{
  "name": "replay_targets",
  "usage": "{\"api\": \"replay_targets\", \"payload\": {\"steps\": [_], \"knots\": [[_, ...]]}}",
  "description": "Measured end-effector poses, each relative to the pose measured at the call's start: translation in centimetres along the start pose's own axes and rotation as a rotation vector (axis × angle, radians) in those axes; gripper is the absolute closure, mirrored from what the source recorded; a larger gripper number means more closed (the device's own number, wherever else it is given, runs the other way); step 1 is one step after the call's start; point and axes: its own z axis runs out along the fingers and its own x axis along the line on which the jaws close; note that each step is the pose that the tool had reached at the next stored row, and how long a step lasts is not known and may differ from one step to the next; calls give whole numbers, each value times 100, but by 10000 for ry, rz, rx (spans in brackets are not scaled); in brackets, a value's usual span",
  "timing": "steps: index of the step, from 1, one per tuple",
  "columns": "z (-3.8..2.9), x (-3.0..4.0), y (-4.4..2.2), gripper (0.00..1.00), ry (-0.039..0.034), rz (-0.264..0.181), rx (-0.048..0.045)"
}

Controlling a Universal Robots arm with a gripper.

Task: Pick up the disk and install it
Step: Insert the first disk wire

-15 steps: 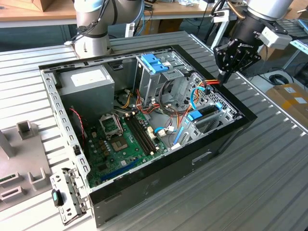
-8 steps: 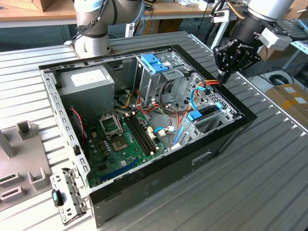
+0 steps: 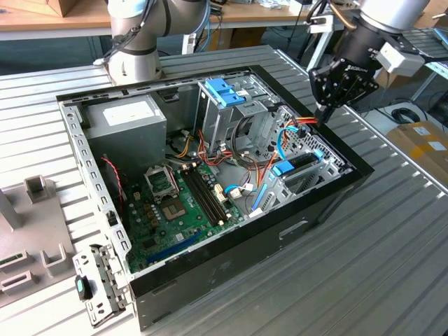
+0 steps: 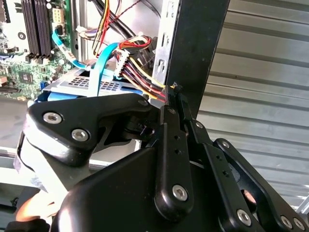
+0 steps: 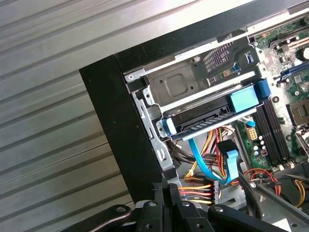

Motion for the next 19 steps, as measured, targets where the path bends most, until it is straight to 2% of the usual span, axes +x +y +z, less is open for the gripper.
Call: {"api": "replay_targets", "payload": {"steps": [7, 13, 16, 18, 19], "knots": [[0, 1, 71, 84, -38, -4, 95], [0, 14, 147, 84, -86, -8, 216], [0, 27, 212, 84, -146, -13, 367], [1, 7, 263, 84, -197, -18, 493], [1, -3, 281, 84, -209, -19, 524]]}}
